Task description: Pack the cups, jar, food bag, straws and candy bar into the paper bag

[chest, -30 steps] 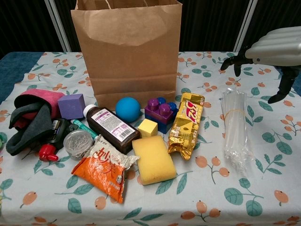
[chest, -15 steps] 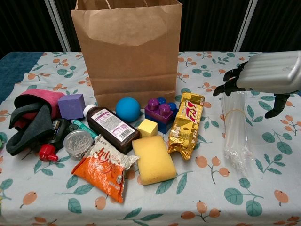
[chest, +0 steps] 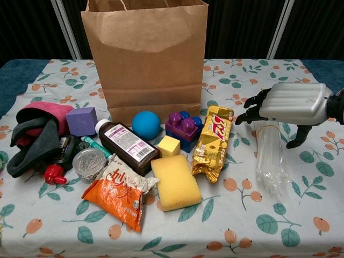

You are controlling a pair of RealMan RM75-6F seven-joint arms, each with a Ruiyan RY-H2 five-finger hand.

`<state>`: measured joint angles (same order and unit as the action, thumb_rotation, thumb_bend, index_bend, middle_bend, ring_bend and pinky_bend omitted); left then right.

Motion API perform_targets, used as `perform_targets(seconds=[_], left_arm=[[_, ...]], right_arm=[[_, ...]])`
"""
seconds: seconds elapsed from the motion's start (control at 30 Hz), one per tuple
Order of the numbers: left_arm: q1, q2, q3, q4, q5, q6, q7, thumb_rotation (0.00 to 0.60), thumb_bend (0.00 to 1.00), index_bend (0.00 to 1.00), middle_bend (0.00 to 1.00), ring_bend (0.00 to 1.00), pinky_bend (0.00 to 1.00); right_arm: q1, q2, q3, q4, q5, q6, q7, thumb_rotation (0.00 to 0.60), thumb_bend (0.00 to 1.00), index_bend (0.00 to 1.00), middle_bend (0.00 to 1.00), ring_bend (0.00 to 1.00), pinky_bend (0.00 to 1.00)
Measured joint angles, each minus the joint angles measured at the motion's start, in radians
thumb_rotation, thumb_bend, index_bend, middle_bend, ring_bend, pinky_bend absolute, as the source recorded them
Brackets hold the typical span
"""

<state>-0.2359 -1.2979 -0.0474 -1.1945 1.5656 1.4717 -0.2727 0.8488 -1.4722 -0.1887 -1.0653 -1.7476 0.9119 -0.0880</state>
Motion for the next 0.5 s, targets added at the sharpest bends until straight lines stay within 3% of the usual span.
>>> perform_targets(seconds=[0.17,0.33,0.5], left_arm=[[-0.001,-0.005,0.0,0.01,-0.002,-0.003,-0.011,0.6,0.13,0.23,0.24,0.16,0.25],[-0.002,-0.005,-0.002,0.013,-0.004,-0.003,-0.02,0.6,0.13,0.23,0.24,0.15,0.25],[-0.004,-0.004,0.0,0.01,-0.001,-0.003,-0.022,0.6,0.13,0.23,0.24,0.15,0.25]], right_arm=[[-0.011,-0.052,-0.003,0.072,-0.021,0.019,0.038,0.6,0.01,0.29,0.32,0.18,0.23],[-0.025,-0.079,0.007,0.109,-0.032,0.073,0.053,0.6,0.11,0.54,0.49,0.36,0.4],[-0.042,-0.088,0.021,0.133,-0.042,0.141,0.068,0.6,0.17,0.67,0.59,0.46,0.5]])
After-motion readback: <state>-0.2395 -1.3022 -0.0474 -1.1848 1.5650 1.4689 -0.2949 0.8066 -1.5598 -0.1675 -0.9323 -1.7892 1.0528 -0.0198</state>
